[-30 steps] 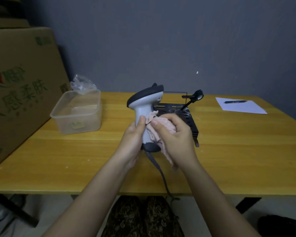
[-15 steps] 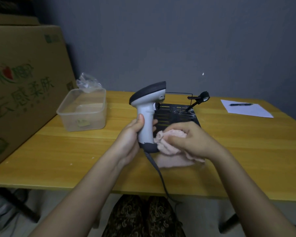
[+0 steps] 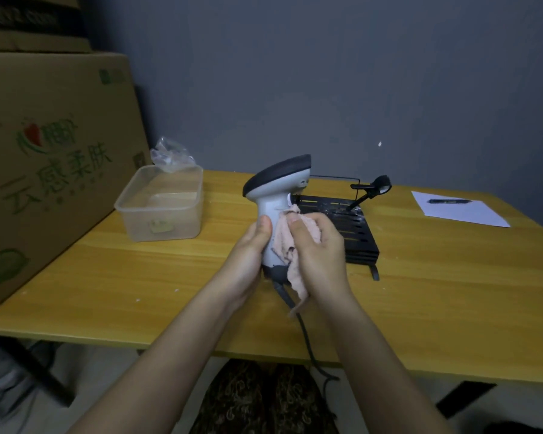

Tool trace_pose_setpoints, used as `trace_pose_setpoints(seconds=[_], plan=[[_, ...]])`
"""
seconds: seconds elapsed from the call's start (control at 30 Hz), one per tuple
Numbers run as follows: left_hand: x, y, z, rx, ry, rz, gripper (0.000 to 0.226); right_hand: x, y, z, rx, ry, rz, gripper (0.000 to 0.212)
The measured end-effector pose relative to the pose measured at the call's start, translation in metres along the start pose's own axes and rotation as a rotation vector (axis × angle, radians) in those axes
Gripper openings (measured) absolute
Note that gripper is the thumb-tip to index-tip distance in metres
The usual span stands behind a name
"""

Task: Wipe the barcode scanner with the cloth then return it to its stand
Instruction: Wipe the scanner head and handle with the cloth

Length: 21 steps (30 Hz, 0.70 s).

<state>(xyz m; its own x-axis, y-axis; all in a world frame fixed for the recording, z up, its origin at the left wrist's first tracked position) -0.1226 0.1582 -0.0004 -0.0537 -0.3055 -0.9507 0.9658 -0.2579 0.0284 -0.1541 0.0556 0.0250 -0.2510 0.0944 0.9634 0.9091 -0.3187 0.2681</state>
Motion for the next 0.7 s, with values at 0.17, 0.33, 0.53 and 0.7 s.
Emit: trace_pose_setpoints(seconds=[0.17, 0.33, 0.53, 0.7], plan=[[-0.012, 0.005, -0.004, 0.008, 0.001, 0.005, 0.043, 0.005, 0.001, -0.012, 0.367, -0.154, -0.103, 0.014], [-0.017, 0.007, 0.008, 0.06, 0.029, 0.051, 0.031, 0.0, 0.012, -0.039, 0.661, -0.56, -0.121, 0.012], [-0.018, 0.011, 0.022, 0.09, -0.01, 0.043, 0.031, -0.005, 0.009, -0.051, 0.168, -0.06, -0.043, 0.004], [-0.016, 0.014, 0.023, -0.002, 0.022, 0.033, 0.035, -0.008, -0.014, -0.019, 0.251, -0.105, -0.176, 0.005]])
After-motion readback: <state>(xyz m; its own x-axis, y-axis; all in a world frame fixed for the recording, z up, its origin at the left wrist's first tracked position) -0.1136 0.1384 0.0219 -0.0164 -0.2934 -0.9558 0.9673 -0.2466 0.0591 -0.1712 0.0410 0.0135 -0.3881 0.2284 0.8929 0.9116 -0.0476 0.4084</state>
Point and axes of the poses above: each hand's wrist, its own y-axis towards the middle knuckle, its own z-axis out of the palm, x = y × z, the point moved 5 cm from there along y, towards the middle knuckle
